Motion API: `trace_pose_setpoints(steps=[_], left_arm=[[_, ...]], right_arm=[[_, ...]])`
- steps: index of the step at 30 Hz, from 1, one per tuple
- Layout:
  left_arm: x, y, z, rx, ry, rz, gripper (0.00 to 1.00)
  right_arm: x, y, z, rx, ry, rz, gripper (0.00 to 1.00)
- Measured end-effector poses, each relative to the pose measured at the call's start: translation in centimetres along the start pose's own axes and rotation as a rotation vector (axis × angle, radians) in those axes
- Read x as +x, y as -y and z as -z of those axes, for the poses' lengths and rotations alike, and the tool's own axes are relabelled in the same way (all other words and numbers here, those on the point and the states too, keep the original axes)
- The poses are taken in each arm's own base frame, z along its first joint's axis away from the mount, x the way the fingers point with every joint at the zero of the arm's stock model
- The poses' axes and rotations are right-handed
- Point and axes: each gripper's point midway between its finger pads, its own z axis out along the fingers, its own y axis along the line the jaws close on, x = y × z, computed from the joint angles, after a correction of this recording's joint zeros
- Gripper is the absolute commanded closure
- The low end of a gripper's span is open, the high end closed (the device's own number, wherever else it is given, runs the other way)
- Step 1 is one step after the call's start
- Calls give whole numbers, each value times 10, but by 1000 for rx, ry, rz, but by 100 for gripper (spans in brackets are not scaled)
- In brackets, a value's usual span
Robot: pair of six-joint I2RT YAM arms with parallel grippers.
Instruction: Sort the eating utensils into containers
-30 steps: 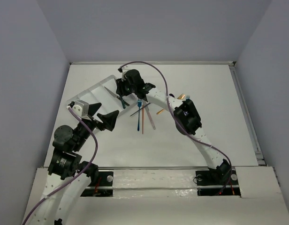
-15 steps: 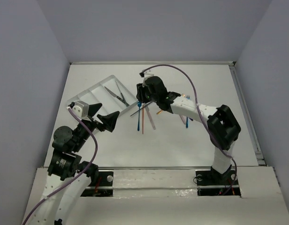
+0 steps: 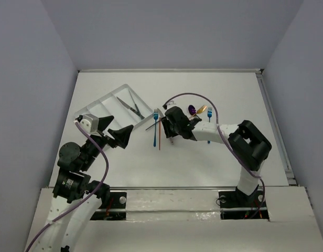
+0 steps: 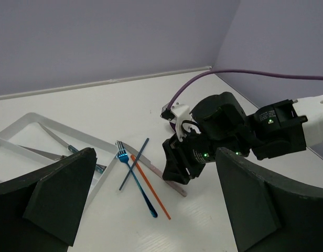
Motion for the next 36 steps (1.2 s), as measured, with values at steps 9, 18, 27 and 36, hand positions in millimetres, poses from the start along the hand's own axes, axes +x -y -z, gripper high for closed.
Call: trace_pose_setpoints(steps=[9,18,27,36], left_arm=[[-1,0,0,2,5,-1,1],[-2,1,1,3,6,-1,1],[-2,2,1,7,8,-2,1],[-5,3,3,13,20,-4,1]], right_arm=[[21,-7,-17,43,-40,37,79],[18,4,-17,114,-20,18,100],[7,38,5,288,15,34,100],[17,37,26,288,-51,74,100]])
